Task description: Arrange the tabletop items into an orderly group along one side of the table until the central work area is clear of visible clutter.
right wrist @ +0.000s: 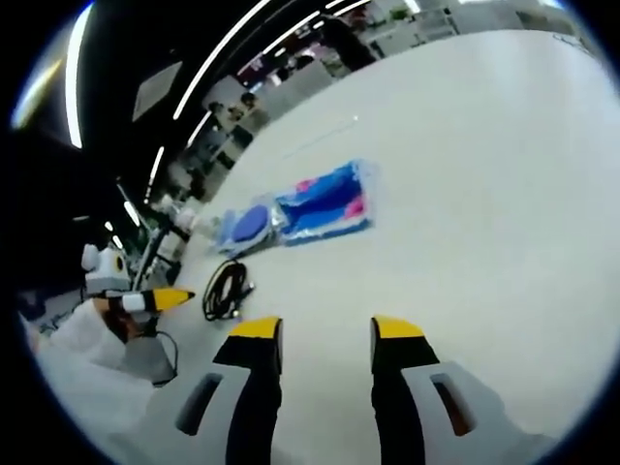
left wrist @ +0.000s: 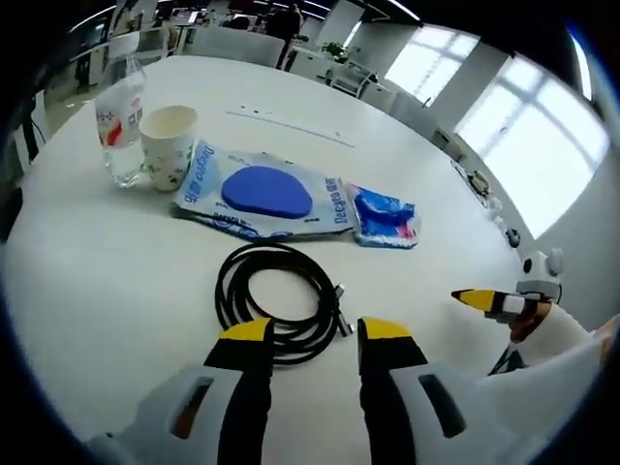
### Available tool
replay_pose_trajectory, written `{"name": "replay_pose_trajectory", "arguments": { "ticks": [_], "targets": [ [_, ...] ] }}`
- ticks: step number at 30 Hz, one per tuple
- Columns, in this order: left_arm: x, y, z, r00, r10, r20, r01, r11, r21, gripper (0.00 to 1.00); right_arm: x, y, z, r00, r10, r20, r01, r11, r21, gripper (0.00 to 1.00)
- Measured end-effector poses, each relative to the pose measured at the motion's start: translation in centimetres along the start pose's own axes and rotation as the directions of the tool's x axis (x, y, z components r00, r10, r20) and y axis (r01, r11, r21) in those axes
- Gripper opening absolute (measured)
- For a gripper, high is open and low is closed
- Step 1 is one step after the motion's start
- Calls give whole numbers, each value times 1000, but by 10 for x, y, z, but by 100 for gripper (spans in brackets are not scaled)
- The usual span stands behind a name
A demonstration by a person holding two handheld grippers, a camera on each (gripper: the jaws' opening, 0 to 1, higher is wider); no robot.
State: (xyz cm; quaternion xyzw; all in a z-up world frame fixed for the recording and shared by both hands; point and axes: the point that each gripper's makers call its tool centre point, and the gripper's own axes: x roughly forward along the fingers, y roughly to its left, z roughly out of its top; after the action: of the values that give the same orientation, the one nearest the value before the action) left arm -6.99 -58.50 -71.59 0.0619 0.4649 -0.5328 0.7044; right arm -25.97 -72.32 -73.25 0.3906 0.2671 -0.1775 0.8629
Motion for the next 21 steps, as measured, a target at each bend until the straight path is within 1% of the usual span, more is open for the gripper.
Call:
{"name": "replay_pose_trajectory", "arguments": {
  "ticks": [2, 5, 8, 11, 14, 15, 16, 17, 18, 19, 21],
  "targets": [
    [-2, 6, -1, 1000, 28, -3, -28, 999, 15, 32, 0, 1, 0, 1000, 0, 5, 0, 1000, -2, 34],
    [-2, 17, -6, 997, 65, -32, -64, 997, 52, 32, 0, 0, -2, 1000, 3, 8, -3, 1000, 11, 34],
    [0, 29, -8, 994, 93, -50, -90, 994, 55, 32, 0, -2, -3, 1000, 4, 8, -5, 1000, 24, 34],
    [4, 35, -9, 992, 111, -62, -108, 993, 54, 32, -1, -4, -3, 1000, 0, 10, -1, 1000, 30, 34],
    [11, 42, -11, 986, 139, -90, -133, 988, 74, 32, -1, -5, -1, 1000, 1, 14, -2, 999, 40, 33],
    [14, 43, -10, 986, 141, -89, -135, 988, 71, 33, -1, -5, -1, 1000, 0, 16, -1, 999, 42, 33],
    [18, 44, -7, 987, 141, -75, -138, 989, 44, 33, 0, -6, 0, 1000, 2, 17, -2, 999, 44, 33],
    [21, 42, -6, 989, 133, -68, -133, 991, 10, 35, 0, -6, 0, 1000, 2, 17, -3, 999, 44, 33],
    [26, 40, -6, 989, 124, -81, -128, 991, -46, 36, 0, -5, 0, 1000, 3, 16, -4, 999, 43, 33],
    [28, 41, -4, 989, 128, -78, -131, 991, -36, 37, 0, -5, 0, 1000, 4, 15, -4, 999, 45, 33],
    [34, 44, -2, 984, 157, -83, -158, 987, -9, 36, 0, -5, -1, 1000, 5, 14, -6, 999, 51, 33]
  ]
}}
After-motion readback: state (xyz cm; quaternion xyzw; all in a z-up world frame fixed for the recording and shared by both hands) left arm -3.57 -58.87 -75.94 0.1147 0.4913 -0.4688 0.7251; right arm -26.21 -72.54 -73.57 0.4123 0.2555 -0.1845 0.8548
